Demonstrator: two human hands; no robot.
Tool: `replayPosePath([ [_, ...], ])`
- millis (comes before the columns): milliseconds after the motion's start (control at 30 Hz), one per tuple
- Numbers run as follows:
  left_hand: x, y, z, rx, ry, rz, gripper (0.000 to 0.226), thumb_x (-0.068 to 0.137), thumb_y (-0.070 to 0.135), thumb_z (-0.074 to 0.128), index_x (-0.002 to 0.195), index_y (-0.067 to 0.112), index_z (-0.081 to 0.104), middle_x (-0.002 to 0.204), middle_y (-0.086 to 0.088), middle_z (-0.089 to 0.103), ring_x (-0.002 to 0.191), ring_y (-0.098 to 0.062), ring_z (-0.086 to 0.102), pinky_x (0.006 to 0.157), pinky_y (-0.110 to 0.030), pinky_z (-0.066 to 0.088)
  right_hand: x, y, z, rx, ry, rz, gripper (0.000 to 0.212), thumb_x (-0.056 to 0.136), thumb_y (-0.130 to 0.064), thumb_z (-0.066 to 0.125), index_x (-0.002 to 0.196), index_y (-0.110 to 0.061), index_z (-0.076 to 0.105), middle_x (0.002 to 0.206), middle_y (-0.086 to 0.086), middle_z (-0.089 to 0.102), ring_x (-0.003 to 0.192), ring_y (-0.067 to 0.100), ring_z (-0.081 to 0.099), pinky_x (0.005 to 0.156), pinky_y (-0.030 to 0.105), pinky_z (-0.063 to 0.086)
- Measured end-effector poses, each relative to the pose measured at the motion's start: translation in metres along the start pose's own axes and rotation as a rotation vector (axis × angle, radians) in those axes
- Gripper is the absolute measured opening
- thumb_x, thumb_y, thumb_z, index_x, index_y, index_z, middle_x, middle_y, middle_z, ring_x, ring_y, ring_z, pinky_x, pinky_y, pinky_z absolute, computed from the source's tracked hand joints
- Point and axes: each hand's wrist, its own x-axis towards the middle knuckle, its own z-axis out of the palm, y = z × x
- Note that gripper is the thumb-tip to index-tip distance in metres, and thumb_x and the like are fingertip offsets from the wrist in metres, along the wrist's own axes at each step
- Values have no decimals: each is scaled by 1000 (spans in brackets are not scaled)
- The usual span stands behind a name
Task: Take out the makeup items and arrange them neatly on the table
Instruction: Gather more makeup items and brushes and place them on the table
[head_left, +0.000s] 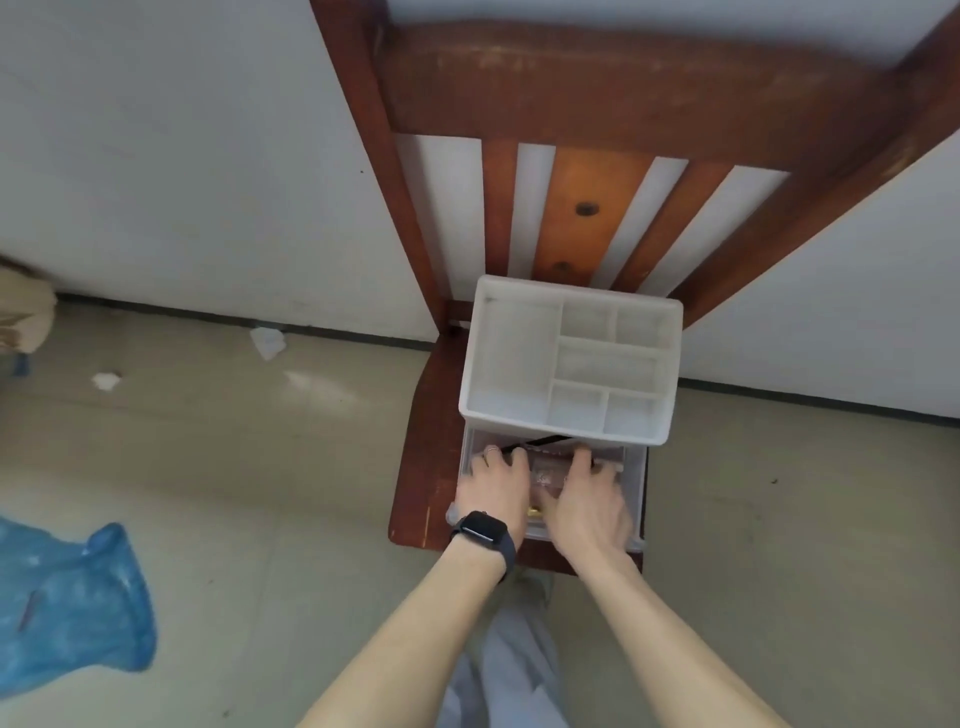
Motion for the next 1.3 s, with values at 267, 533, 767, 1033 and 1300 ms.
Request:
replayPosePath([
  [267,0,-10,-8,-139,32,8,30,99,16,52,126,8,43,130,-14,45,116,-35,52,78,-43,49,3,25,4,310,28,-96,46,95,-31,66,136,-18,49,117,7,56,103,30,61,78,34,45],
  [533,-37,-39,-40,-617,20,-90,19,93,31,61,103,21,49,99,-7,63,85,-29,61,67,-32,46,-49,52,-21,593,125,-151,24,89,-25,76,113,-28,72,102,-14,60,95,8,60,78,11,38],
  [767,-110,-69,-88,-958,98,-90,13,88,28,68,99,26,61,95,4,67,91,-19,66,83,-33,55,-131,48,-74,872,169,-91,17,87,-26,79,99,-35,72,97,-11,72,92,10,65,79,21,46],
  [1033,-172,-76,-109,-1105,144,-30,13,88,32,70,97,27,63,98,-2,71,89,-21,72,87,-44,58,-204,56,-73,1102,234,7,11,88,-23,78,92,-32,74,86,-20,74,87,3,68,72,20,46],
  [1300,-189,-40,-76,-991,17,-28,14,89,29,69,99,24,61,95,-3,72,72,-11,72,61,-26,52,-238,101,-66,1225,254,102,9,88,-20,78,95,-24,75,87,-10,77,81,6,68,70,18,47],
])
